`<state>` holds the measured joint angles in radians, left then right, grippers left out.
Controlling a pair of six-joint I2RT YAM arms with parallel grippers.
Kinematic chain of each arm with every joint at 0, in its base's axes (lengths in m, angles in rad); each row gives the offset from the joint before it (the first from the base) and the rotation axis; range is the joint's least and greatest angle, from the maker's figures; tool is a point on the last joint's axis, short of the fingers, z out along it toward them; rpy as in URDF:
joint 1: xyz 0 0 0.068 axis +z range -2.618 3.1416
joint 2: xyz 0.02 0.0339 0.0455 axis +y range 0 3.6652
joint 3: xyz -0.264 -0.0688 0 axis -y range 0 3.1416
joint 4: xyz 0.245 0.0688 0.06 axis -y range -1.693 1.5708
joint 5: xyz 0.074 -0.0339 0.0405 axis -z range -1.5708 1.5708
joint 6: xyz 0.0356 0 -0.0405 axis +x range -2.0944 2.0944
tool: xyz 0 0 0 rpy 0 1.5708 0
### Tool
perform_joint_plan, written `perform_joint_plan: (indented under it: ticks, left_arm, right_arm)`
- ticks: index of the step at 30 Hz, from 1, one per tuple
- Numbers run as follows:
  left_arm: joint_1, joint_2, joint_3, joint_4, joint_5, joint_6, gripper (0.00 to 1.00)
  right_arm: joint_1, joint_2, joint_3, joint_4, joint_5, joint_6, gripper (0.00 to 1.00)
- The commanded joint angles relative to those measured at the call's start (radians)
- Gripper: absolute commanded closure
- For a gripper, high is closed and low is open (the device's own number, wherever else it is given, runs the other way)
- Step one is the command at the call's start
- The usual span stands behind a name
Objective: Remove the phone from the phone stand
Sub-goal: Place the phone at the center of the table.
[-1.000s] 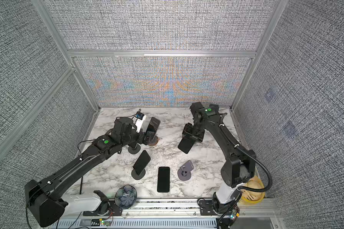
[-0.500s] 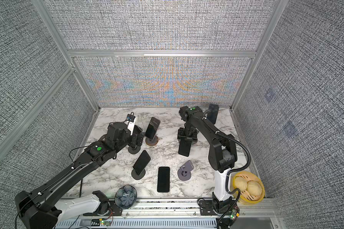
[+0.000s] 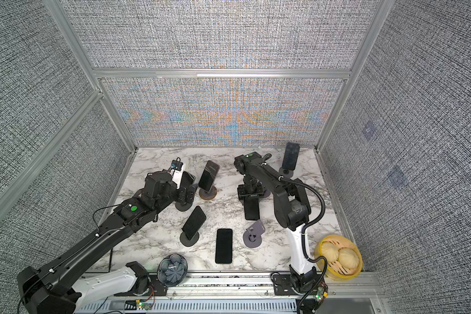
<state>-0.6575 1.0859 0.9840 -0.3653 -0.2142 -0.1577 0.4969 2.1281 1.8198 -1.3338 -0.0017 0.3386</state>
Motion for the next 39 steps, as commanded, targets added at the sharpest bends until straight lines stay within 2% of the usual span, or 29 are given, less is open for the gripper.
perform_joint_plan:
  ticks: [1, 18, 39]
  left_arm:
    - [0.001, -0.007, -0.002, 0.029, 0.010, -0.009, 0.00]
    - [0.001, -0.014, -0.028, 0.043, 0.037, -0.024, 0.00]
    - [0.002, -0.009, -0.024, 0.034, 0.035, -0.028, 0.00]
  right_arm:
    - [0.017, 0.019, 0.012, -0.028, 0.044, -0.043, 0.32]
    - [0.032, 0.120, 0.018, 0.057, -0.017, -0.142, 0.33]
    - [0.032, 0.182, 0.000, 0.105, -0.051, -0.142, 0.32]
